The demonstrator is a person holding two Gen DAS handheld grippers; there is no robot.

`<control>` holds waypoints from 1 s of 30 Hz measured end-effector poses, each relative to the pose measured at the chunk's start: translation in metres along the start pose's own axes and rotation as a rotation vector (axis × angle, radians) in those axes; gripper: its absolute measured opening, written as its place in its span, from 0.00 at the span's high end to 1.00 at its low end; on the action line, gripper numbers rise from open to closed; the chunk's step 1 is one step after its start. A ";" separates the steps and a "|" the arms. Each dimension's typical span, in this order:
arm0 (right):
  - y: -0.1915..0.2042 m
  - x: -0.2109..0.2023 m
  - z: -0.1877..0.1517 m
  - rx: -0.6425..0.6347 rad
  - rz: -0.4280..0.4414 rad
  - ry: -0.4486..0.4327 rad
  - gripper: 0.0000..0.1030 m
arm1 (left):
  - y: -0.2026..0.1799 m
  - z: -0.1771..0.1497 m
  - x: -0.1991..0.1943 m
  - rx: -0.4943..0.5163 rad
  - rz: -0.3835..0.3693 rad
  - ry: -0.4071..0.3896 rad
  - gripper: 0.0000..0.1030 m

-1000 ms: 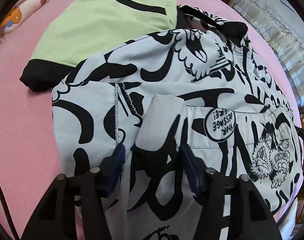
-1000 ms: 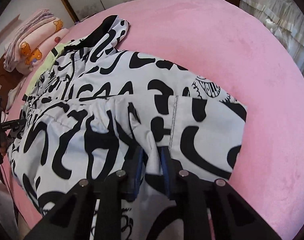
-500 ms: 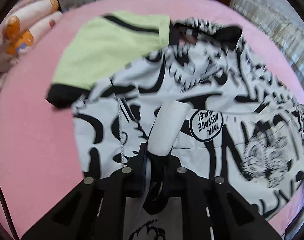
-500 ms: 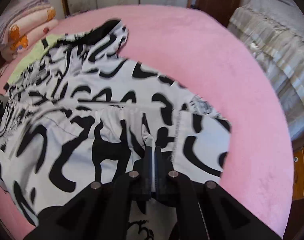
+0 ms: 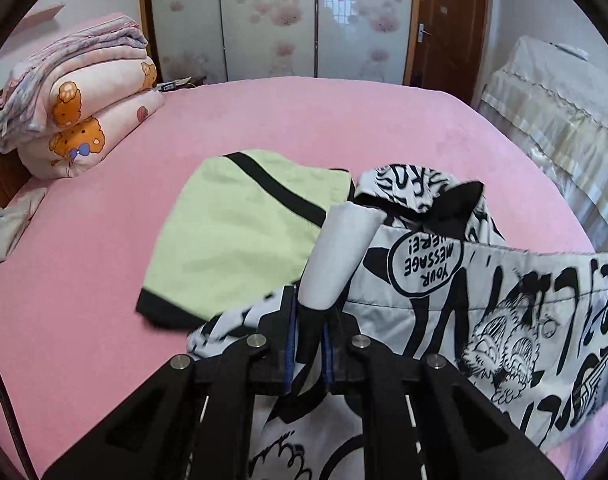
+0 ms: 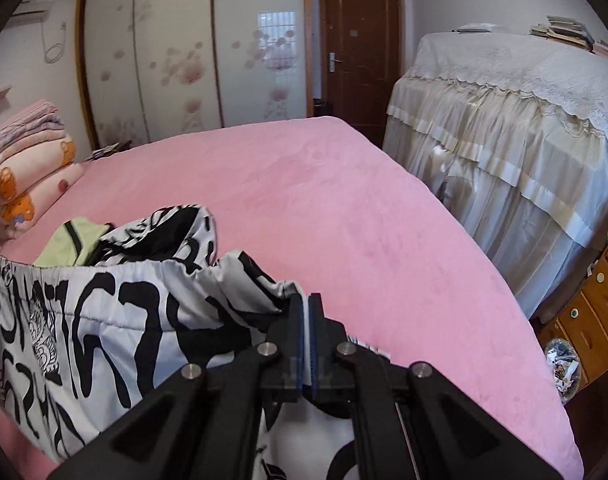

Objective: Fold large clothes

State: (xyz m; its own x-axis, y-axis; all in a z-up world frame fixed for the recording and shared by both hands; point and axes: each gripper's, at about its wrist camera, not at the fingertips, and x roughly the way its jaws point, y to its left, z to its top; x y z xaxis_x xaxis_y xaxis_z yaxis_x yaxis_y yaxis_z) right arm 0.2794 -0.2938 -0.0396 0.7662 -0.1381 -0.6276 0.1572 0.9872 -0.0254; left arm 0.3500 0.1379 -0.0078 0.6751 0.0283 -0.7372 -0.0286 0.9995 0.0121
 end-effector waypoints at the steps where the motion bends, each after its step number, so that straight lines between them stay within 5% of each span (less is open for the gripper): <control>1: 0.002 0.013 0.003 0.005 -0.011 0.006 0.99 | -0.002 0.003 0.014 -0.005 0.010 0.005 0.92; 8: 0.020 0.124 -0.016 -0.034 -0.122 0.137 0.98 | -0.007 -0.016 0.123 0.022 0.102 0.116 0.92; 13: 0.031 0.174 -0.050 -0.073 -0.178 0.220 0.98 | 0.001 -0.039 0.155 0.051 0.076 0.087 0.92; 22: 0.026 0.187 -0.060 -0.056 -0.146 0.228 0.95 | 0.041 -0.052 0.161 -0.130 -0.104 0.044 0.78; 26: 0.027 0.184 -0.053 -0.055 -0.131 0.268 0.90 | 0.049 -0.046 0.144 -0.159 -0.101 0.080 0.71; 30: 0.020 0.153 -0.035 0.014 -0.102 0.260 0.82 | 0.052 -0.034 0.103 -0.143 -0.065 0.030 0.63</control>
State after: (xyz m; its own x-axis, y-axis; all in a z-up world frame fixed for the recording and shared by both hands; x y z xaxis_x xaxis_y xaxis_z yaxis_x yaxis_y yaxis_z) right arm 0.3779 -0.2920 -0.1638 0.5608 -0.2102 -0.8008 0.2357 0.9678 -0.0889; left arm 0.3934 0.1920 -0.1059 0.6569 -0.0394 -0.7530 -0.0913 0.9871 -0.1313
